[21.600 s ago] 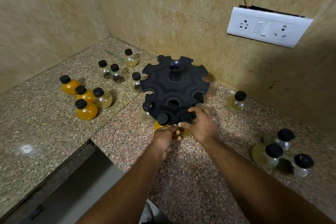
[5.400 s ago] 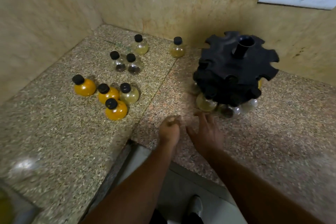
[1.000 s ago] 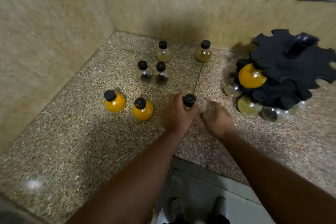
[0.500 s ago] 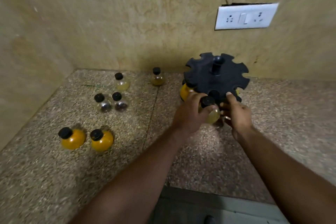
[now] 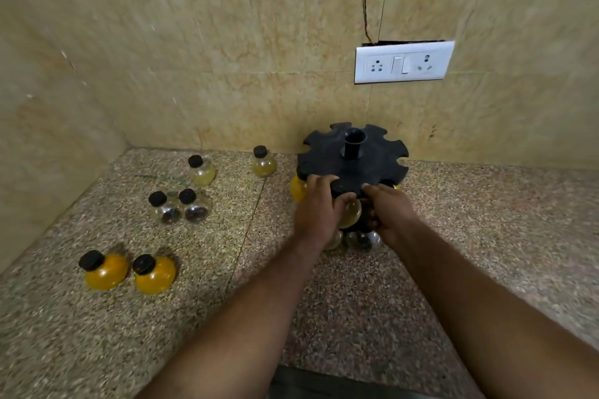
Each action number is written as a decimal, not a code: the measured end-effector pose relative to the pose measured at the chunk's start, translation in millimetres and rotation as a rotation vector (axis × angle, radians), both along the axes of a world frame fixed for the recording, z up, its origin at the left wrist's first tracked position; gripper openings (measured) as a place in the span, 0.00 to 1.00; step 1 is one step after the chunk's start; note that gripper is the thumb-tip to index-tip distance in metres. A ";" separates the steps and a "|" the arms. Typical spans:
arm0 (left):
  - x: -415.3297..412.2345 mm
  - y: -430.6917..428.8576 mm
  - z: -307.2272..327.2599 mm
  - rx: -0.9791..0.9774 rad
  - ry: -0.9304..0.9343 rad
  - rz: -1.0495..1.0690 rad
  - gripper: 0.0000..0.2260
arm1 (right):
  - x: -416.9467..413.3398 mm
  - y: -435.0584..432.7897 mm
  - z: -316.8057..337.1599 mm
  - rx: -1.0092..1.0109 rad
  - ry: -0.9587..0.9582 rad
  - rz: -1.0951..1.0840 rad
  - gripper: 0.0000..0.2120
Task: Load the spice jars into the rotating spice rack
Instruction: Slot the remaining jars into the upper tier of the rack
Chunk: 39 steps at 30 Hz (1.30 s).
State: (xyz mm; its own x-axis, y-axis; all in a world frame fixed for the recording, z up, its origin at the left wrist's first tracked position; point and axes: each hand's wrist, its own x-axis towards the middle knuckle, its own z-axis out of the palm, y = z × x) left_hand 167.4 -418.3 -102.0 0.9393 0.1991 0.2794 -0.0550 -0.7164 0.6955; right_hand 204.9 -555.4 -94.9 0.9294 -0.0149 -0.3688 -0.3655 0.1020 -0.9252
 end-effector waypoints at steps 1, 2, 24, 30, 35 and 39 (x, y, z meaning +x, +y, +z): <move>0.3 -0.8 -0.8 -0.007 0.000 0.025 0.22 | -0.2 1.5 -1.3 0.004 -0.002 0.005 0.06; 0.9 -1.4 -1.6 -0.003 0.002 0.043 0.23 | -0.8 2.6 -2.2 0.016 -0.003 0.003 0.05; -94.8 125.1 -81.6 -0.386 0.196 0.415 0.13 | -82.8 122.7 -62.1 -0.499 -0.224 0.297 0.15; -150.6 176.0 -104.7 -0.476 0.252 0.662 0.11 | -112.5 188.5 -92.1 -0.701 -0.226 0.571 0.12; -185.6 215.9 -121.2 -0.559 0.200 0.966 0.14 | -127.9 238.9 -115.0 -0.902 -0.265 0.787 0.26; -201.6 249.0 -130.8 -0.463 0.109 1.019 0.32 | -138.9 270.9 -128.0 -1.092 -0.282 0.985 0.38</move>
State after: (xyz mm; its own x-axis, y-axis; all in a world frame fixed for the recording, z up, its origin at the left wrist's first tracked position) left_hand -34.3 -169.3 -232.8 0.2936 0.9513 -0.0943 0.4862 -0.0637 0.8715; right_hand 66.0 -284.5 -222.9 0.7670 0.5008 -0.4012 0.3242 -0.8420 -0.4312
